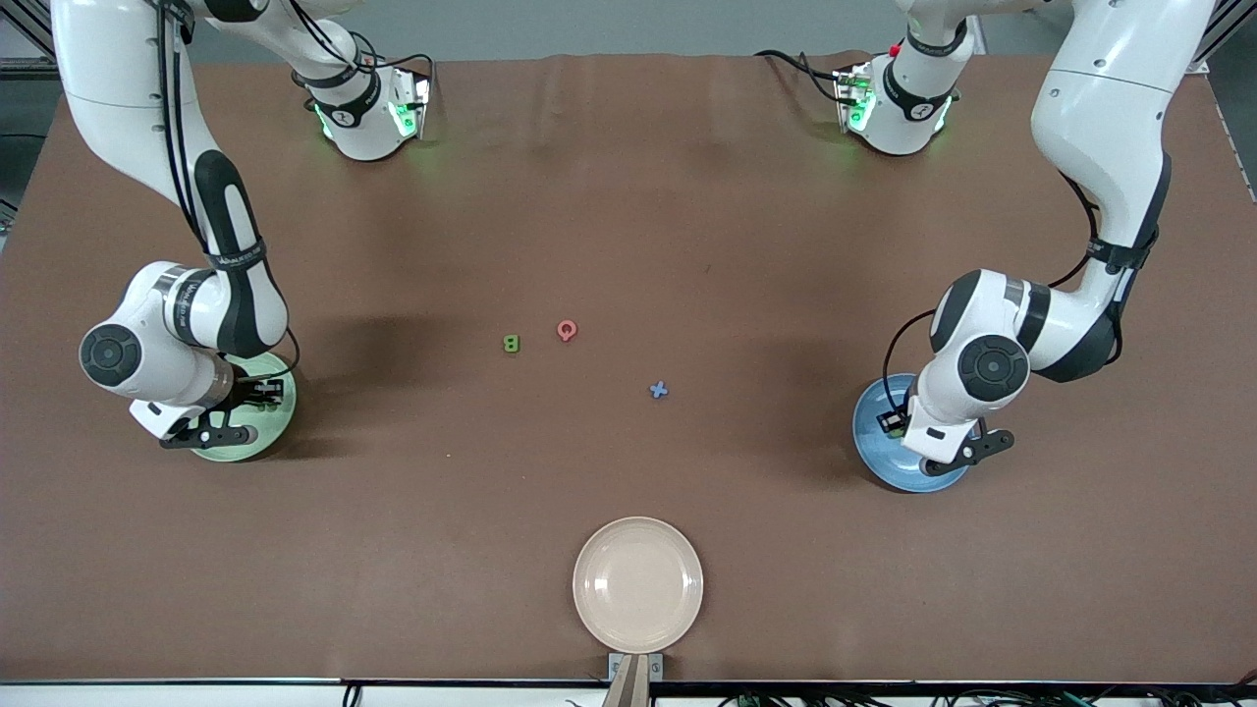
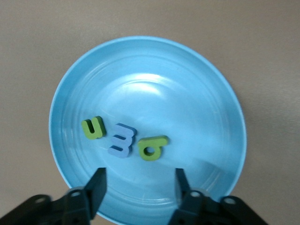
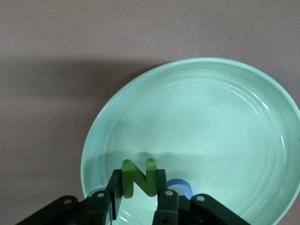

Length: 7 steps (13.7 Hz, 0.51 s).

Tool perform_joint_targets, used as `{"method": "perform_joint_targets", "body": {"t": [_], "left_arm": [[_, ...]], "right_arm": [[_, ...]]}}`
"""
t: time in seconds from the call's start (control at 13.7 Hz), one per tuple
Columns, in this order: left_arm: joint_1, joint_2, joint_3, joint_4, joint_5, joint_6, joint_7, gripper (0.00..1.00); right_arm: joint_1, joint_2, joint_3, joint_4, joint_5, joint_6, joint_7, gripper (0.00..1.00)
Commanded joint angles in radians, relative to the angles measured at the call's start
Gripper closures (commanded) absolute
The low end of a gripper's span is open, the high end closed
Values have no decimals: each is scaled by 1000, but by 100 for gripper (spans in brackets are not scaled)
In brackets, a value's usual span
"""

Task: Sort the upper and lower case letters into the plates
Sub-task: 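Reach the left gripper to the blue x while the right gripper moves out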

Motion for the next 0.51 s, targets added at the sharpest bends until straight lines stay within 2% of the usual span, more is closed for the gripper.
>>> {"method": "perform_joint_targets", "body": {"t": [0.0, 0.15, 0.22, 0.29, 0.36, 0.44], "left_arm": [[-47, -18, -31, 23, -13, -2, -40, 0], [-107, -11, -66, 61, -13, -2, -167, 0], [-151, 14, -74, 104, -16, -2, -230, 0], [-246, 81, -74, 188, -16, -2, -389, 0], [-292, 114, -72, 222, -13, -2, -466, 0], [-332, 139, -72, 245, -6, -2, -502, 0]], "right_arm": [[-27, 7, 21, 7, 14, 0, -27, 78], [-29, 8, 26, 4, 20, -2, -27, 76], [-29, 8, 26, 4, 20, -3, -27, 69], [-24, 5, 26, 4, 20, -14, -27, 24], [-19, -8, 26, 4, 20, -34, -25, 0], [-16, -34, 24, 10, 19, -88, -30, 0]]}}
